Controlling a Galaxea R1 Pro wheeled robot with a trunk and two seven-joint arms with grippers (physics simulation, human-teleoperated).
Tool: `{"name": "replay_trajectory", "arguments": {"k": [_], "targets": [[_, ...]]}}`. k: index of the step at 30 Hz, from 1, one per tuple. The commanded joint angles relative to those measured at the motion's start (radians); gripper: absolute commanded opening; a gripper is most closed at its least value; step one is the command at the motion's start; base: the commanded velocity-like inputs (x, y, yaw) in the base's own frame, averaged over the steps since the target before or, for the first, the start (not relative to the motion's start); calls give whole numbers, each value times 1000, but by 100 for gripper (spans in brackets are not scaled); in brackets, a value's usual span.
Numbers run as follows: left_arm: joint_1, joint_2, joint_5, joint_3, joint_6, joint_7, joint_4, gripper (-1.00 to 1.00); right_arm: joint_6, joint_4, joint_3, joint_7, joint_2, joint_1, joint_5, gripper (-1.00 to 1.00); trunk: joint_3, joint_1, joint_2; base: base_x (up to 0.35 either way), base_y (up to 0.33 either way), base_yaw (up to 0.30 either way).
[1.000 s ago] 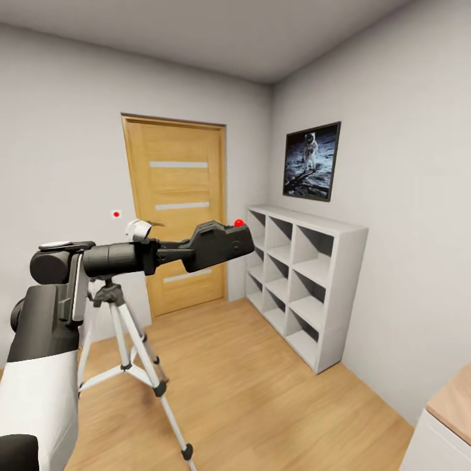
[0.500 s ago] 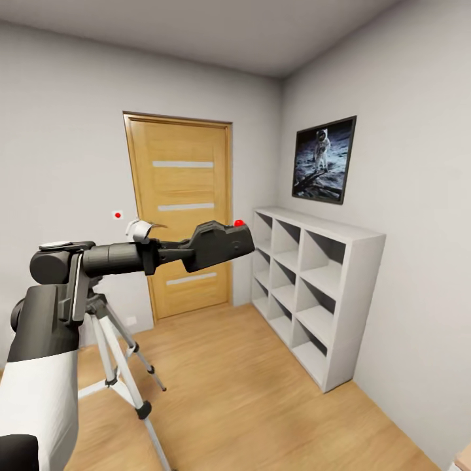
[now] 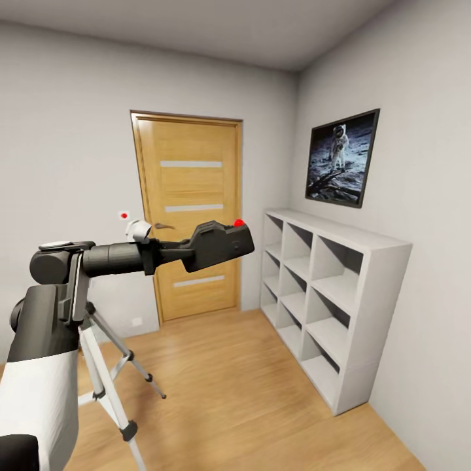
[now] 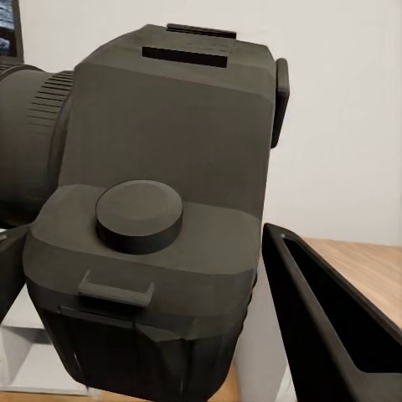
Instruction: Attach the digital camera to the camera tripod in the bedroom.
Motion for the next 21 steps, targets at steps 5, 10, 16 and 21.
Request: {"name": "replay_trajectory", "arguments": {"k": [5, 10, 16, 21], "targets": [[-1, 0, -3, 0, 10, -7, 0, -100, -6, 3, 8, 0, 1, -1, -8, 100, 0, 1, -1, 130, -185, 6], [-1, 0, -3, 0, 10, -7, 0, -100, -6, 3, 8, 0, 1, -1, -8, 100, 0, 1, -1, 17, -28, 1], [-1, 0, -3, 0, 10, -9, -3, -100, -5, 3, 8, 0, 1, -1, -8, 100, 0, 1, -1, 2, -3, 137], [-1, 0, -3, 0, 10, -9, -3, -100, -5, 3, 8, 0, 1, -1, -8, 100, 0, 1, -1, 0, 0, 272]]}}
